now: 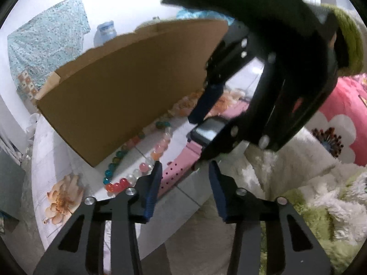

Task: Organize jewelry
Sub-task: 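Grasp the pink strap with the left tool while the right tool holds the watch face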

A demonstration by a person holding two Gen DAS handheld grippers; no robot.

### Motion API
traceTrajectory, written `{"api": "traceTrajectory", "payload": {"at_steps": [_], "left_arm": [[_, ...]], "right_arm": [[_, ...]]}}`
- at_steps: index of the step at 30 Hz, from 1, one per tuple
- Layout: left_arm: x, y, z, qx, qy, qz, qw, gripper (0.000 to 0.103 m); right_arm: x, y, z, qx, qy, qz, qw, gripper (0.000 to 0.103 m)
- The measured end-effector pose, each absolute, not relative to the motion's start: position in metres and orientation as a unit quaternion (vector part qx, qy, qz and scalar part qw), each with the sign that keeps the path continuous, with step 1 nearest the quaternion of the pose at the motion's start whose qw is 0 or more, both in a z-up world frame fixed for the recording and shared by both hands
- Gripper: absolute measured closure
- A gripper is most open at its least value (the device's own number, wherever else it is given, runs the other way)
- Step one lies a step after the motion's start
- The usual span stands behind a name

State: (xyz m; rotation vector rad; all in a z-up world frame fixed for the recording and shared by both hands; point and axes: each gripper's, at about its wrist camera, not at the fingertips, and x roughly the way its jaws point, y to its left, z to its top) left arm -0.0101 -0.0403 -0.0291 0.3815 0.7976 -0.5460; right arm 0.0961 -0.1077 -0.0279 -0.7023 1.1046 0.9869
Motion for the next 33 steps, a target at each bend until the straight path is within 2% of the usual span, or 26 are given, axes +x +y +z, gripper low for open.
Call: {"api": "traceTrajectory", "payload": {"at_steps": [10, 20, 29, 30, 32, 33], "left_arm": [[-0.008, -0.044, -0.036, 0.187, 0.388, -0.254, 0.866, 0.071], [-0.015, -0.051, -0.037, 0.221, 0.378, -0.253, 0.863, 0.07], [-0.013, -0.065, -0.039, 0.258, 0.367, -0.246, 0.859, 0.068], [-0.013, -0.065, -0.039, 0.255, 0.369, -0.248, 0.859, 0.069], [-0.011, -0.064, -0.039, 0.247, 0.377, -0.253, 0.856, 0.086], [-0.009, -0.062, -0.039, 0.246, 0.379, -0.254, 0.855, 0.086]], "right_arm": [[0.137, -0.139, -0.019, -0.218, 0.538, 0.473, 0.663, 0.062], [0.143, -0.147, -0.025, -0.154, 0.557, 0.498, 0.647, 0.062], [0.141, -0.14, -0.027, -0.151, 0.567, 0.531, 0.611, 0.063], [0.14, -0.14, -0.027, -0.15, 0.567, 0.531, 0.612, 0.063], [0.139, -0.14, -0.026, -0.149, 0.567, 0.523, 0.619, 0.062], [0.137, -0.142, -0.024, -0.147, 0.564, 0.516, 0.628, 0.062]]}}
